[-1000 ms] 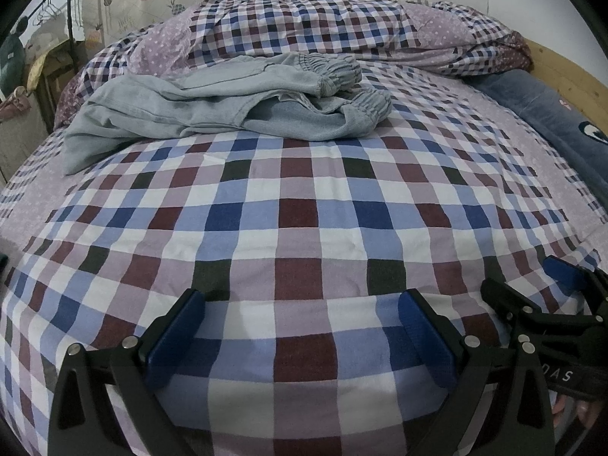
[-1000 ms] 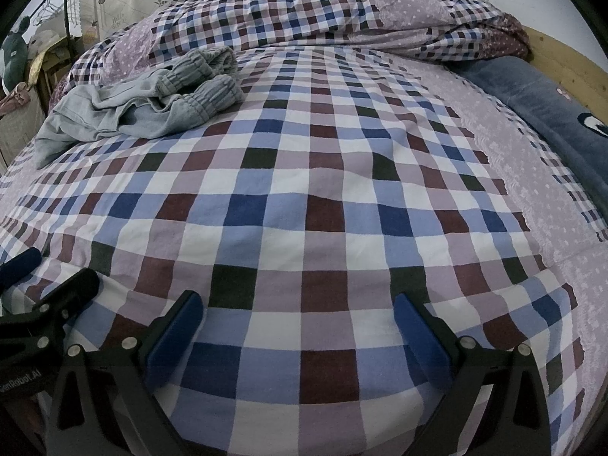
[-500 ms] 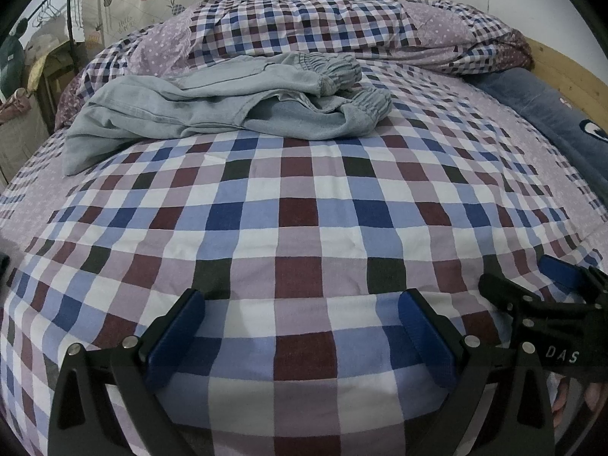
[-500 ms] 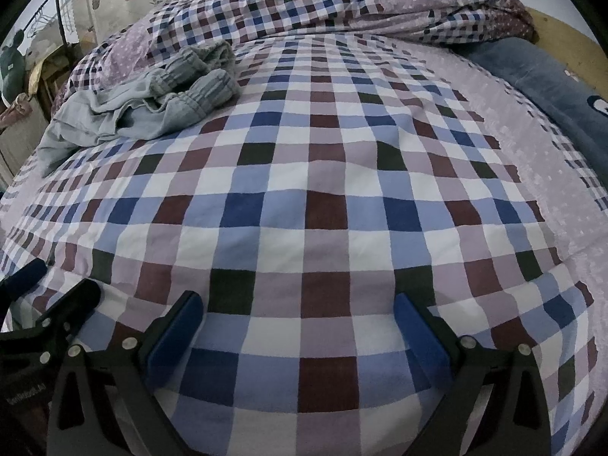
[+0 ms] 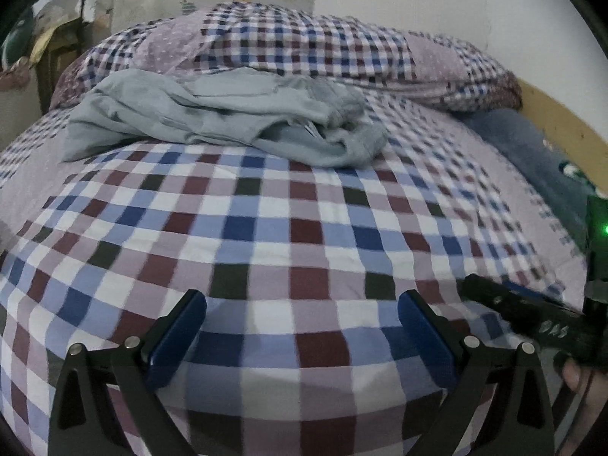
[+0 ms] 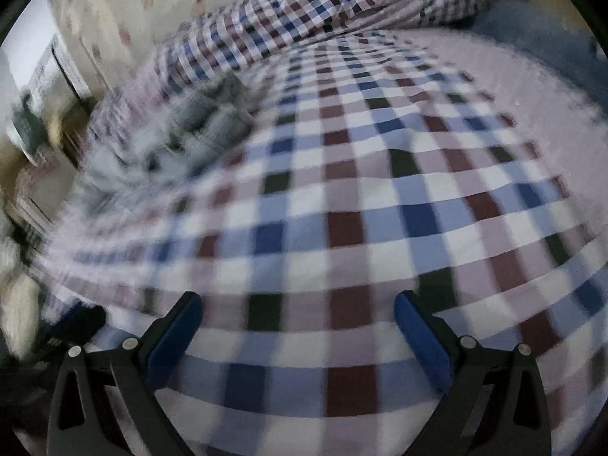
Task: Fold clothes
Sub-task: 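Reach the right tool to the sweatpants cuffs and close on them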
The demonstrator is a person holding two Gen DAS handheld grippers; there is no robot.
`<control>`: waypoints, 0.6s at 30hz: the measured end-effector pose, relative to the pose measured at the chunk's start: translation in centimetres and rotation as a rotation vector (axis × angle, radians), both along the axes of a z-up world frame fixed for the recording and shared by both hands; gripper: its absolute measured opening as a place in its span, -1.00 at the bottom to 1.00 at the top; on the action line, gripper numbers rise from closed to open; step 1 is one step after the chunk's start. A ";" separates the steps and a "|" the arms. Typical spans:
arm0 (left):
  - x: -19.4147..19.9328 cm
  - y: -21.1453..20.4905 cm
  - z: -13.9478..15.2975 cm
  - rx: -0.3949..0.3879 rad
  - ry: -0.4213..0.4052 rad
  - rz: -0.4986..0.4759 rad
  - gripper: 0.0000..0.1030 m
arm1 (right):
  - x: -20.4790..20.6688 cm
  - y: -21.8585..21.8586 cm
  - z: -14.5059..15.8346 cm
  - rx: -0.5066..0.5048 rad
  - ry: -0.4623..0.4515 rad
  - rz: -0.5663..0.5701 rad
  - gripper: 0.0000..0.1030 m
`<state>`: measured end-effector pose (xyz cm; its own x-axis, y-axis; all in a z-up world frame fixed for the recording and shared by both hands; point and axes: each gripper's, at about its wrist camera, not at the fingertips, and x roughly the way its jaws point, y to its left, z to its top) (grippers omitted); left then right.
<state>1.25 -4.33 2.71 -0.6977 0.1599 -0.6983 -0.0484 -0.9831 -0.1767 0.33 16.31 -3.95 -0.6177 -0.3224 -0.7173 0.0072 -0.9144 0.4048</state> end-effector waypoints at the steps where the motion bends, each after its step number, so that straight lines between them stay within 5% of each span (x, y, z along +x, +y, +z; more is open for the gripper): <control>1: 0.0 -0.6 0.2 0.017 0.008 0.011 0.99 | -0.1 0.3 0.1 -0.075 0.005 0.006 1.00; 4: -0.2 -2.4 0.9 0.069 0.027 0.045 0.99 | -0.9 0.1 0.3 -0.215 0.010 0.025 1.00; 10: -1.0 -4.7 1.4 0.150 0.031 0.088 0.98 | -4.4 -1.7 1.0 -0.294 0.006 0.054 0.82; 15: -1.4 -6.0 1.5 0.203 0.031 0.102 0.97 | -9.2 -1.2 1.4 -0.362 -0.035 0.002 0.13; 18: -1.6 -6.4 1.6 0.222 0.034 0.102 0.97 | -12.1 -2.1 1.4 -0.363 -0.052 -0.014 0.10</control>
